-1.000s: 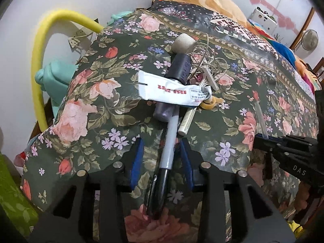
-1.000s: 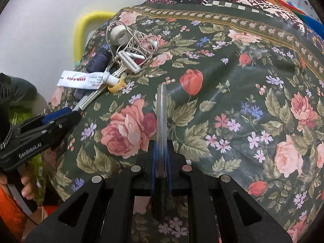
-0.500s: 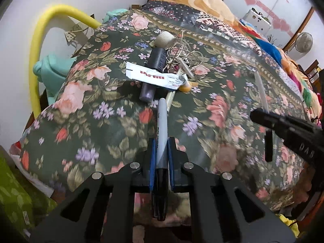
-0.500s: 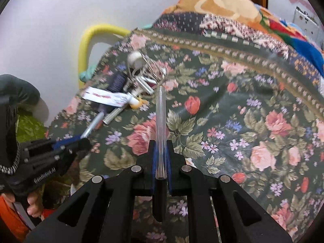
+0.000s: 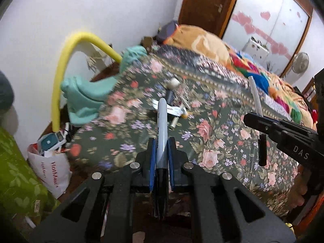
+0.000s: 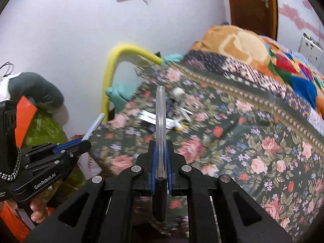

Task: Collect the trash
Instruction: 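Carry the marker and tube in both tools over the white bin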

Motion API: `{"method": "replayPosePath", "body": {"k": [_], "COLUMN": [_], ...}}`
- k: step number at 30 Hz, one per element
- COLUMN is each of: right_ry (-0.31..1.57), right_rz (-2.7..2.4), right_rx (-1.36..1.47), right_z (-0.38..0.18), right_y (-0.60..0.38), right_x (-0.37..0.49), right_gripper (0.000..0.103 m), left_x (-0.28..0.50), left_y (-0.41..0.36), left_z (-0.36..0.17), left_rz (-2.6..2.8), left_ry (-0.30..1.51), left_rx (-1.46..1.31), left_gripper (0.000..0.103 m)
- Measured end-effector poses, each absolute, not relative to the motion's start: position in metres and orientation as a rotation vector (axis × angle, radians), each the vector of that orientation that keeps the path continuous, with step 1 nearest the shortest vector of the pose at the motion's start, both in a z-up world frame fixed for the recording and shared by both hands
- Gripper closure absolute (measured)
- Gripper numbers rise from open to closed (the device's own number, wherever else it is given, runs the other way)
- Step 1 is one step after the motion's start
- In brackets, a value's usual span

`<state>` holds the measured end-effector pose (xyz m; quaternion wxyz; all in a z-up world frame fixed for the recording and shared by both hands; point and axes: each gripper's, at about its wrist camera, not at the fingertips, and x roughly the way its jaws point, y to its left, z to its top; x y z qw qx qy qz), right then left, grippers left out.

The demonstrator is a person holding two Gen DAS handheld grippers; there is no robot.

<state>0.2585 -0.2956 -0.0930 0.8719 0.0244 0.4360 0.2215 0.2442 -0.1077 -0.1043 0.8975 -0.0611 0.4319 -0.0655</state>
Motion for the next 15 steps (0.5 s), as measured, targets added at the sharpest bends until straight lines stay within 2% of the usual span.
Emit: {"method": "replayPosePath", "body": {"k": [15], "right_ry": [0.822], "right_rz": [0.661], "right_rx": [-0.038], "right_z": [-0.048], "right_y": [-0.201], "right_x": [0.185], "right_gripper": [0.095], "left_x": [0.138], "left_y": [-0.017], "left_z": [-0.066], "left_rz": [0.051], "left_ry": [0.774], "left_rx": [-0.186], "left_gripper": [0.093]}}
